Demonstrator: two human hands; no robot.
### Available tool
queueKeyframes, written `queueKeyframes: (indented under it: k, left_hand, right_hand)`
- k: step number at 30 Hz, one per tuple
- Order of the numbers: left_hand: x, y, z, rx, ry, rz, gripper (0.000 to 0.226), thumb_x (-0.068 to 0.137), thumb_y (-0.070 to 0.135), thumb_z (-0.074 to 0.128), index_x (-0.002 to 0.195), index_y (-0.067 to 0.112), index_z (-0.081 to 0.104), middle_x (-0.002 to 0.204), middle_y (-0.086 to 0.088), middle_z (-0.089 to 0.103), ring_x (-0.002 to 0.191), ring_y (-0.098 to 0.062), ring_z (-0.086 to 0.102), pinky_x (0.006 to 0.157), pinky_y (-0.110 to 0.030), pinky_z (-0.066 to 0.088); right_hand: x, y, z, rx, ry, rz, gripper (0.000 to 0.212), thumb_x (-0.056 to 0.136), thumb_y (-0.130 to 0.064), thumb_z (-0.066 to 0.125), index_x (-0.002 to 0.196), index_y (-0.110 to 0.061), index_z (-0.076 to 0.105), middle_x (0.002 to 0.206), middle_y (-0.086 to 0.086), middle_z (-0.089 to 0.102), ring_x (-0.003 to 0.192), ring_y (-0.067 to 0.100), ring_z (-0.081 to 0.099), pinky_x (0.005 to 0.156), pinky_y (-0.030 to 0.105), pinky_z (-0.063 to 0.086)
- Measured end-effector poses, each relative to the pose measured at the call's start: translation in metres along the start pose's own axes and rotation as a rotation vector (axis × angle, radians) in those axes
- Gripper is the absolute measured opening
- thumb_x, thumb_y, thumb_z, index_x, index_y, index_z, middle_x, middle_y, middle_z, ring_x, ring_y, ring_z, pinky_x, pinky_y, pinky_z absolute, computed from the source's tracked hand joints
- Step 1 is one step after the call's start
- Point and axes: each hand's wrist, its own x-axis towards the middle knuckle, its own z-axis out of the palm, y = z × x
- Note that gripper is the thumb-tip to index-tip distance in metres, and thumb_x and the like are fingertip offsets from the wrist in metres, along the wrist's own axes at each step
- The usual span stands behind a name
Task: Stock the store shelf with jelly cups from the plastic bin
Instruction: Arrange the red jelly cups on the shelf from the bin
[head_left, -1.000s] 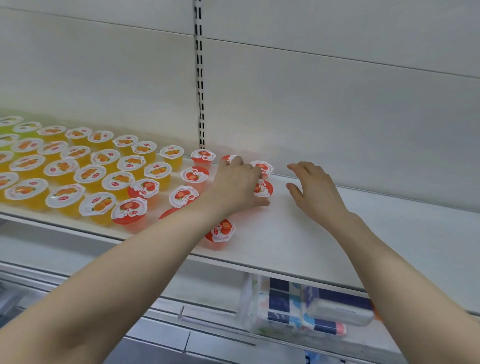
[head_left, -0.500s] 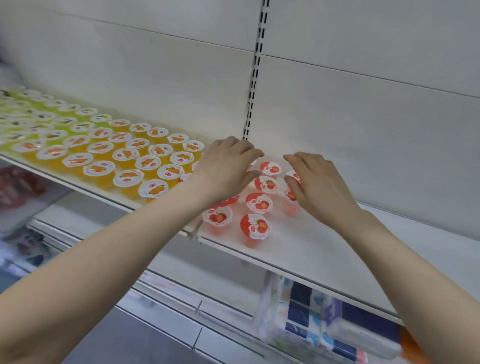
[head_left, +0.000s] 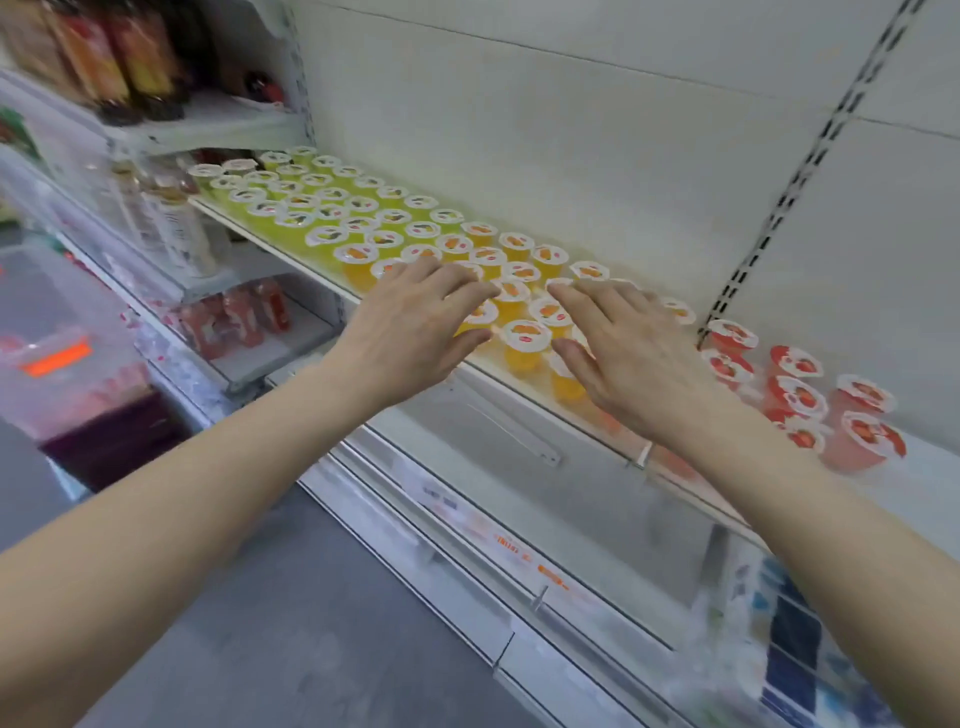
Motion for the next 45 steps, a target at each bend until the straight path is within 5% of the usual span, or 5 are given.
queueKeyframes:
  k: [19, 30, 45]
  left_hand:
    - [-0.255, -0.277, -0.055, 0.173, -0.192, -0.469, 0.046, 0.091, 0.042, 0.046, 0.122, 0.012, 0.063, 0.112, -0.009, 0.065, 0.101, -0.032, 0.06, 0.083, -0.046, 0.051]
    - [-0.324, -0.413, -0.033, 0.282, -0.227, -0.751, 0.044, 0.089, 0.042, 0.045, 0.12, 0.016, 0.064, 0.114, -0.003, 0.065, 0.1, -0.03, 0.058, 0.081, -0.038, 0.046]
    - [-0.4, -0.576, 0.03, 0.284, -0.31, -1.148, 0.031, 0.089, 0.027, 0.066, 0.119, 0.016, 0.065, 0.109, -0.003, 0.067, 0.098, -0.033, 0.059, 0.078, -0.041, 0.047]
  right_hand:
    - [0.219, -0.315, 0.164, 0.312, -0.055, -0.438, 0.051, 0.096, -0.037, 0.042, 0.135, -0.006, 0.053, 0.126, 0.013, 0.06, 0.115, 0.032, 0.056, 0.093, 0.044, 0.045]
    - [0.363, -0.42, 0.272, 0.483, -0.089, -0.619, 0.049, 0.096, -0.035, 0.045, 0.134, -0.006, 0.053, 0.125, 0.014, 0.059, 0.111, 0.034, 0.057, 0.092, 0.045, 0.046]
    - [0.523, -0.531, 0.427, 0.602, -0.396, -0.79, 0.05, 0.094, -0.037, 0.038, 0.134, -0.009, 0.051, 0.125, 0.011, 0.058, 0.108, 0.034, 0.057, 0.091, 0.046, 0.048]
